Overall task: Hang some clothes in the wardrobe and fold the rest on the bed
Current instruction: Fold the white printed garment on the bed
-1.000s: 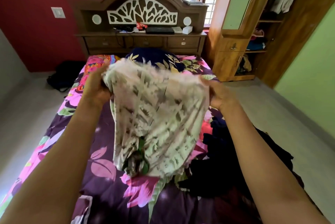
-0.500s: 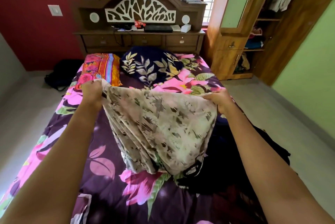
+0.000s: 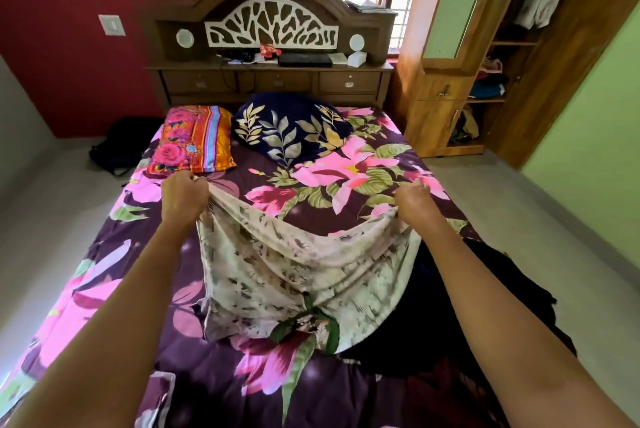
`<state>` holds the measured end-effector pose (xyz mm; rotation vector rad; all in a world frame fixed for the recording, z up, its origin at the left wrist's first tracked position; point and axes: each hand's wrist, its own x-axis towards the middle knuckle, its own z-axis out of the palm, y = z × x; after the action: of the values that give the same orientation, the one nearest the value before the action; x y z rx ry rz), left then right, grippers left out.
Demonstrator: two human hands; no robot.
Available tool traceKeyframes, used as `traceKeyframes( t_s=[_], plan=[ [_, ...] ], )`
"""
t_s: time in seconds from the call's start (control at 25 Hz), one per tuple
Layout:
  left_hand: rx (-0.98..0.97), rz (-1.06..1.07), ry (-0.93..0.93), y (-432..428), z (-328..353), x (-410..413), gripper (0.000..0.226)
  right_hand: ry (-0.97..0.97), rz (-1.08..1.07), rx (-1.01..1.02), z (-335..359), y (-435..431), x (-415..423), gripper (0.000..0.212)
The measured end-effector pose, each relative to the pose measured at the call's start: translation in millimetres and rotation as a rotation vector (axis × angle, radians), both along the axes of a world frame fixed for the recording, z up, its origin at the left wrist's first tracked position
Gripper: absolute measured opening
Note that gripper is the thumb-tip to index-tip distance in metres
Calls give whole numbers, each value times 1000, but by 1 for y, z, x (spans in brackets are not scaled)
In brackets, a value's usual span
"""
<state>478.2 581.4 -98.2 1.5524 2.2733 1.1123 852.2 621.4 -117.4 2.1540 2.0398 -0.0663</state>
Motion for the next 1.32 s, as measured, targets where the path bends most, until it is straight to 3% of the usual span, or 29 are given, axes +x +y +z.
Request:
traceKeyframes(
  t_s=[0.08,0.12,0.2,0.24,0.28,0.36,0.44,0.48,0.52,0.56,0.68,0.76,0.84,0.92,1.12,1.2,1.32],
  plan=[
    [-9,-61,-91,-5,7,-2,26,-72,59,63,5,0,3,21],
    [-26,-168,-263,-7,13,-3,20,-37,162,15,13,-1,6,15],
    [-147,-532,-758,-21,30,-5,12,203,357,-308,42,-12,3,30],
    [-232,-698,-938,-27,36,-6,10,376,431,-462,57,-23,-5,30],
    [-283,-797,-989,-29,40,-5,18,555,439,-540,65,-30,-12,27],
    [-204,-719,-968,-23,34,0,18,788,270,-363,69,-23,-19,31],
    [23,-249,-690,-9,21,8,15,595,44,-5,66,-12,-19,36],
    [119,-29,-505,-2,13,10,16,504,-76,71,65,-13,-19,37],
    [193,105,-368,2,8,13,18,543,-171,58,65,-16,-21,35],
    [241,154,-315,3,6,18,21,698,-237,-21,66,-19,-25,30],
    [296,99,-344,3,7,43,22,1312,-225,-309,67,-34,-51,8],
    [320,-11,-345,0,11,67,20,1555,-145,-404,72,-43,-71,21],
    [367,-168,-396,-3,18,83,33,1610,-19,-454,81,-48,-86,38],
    [368,-295,-409,-3,19,89,39,1589,112,-455,85,-48,-91,38],
    [242,-665,-608,-10,12,82,38,1663,87,-376,85,-46,-99,36],
    [170,-733,-558,-12,6,79,47,1670,110,-390,81,-48,-103,36],
    [59,-728,-554,-18,4,76,38,1675,122,-381,78,-49,-107,35]
  ],
)
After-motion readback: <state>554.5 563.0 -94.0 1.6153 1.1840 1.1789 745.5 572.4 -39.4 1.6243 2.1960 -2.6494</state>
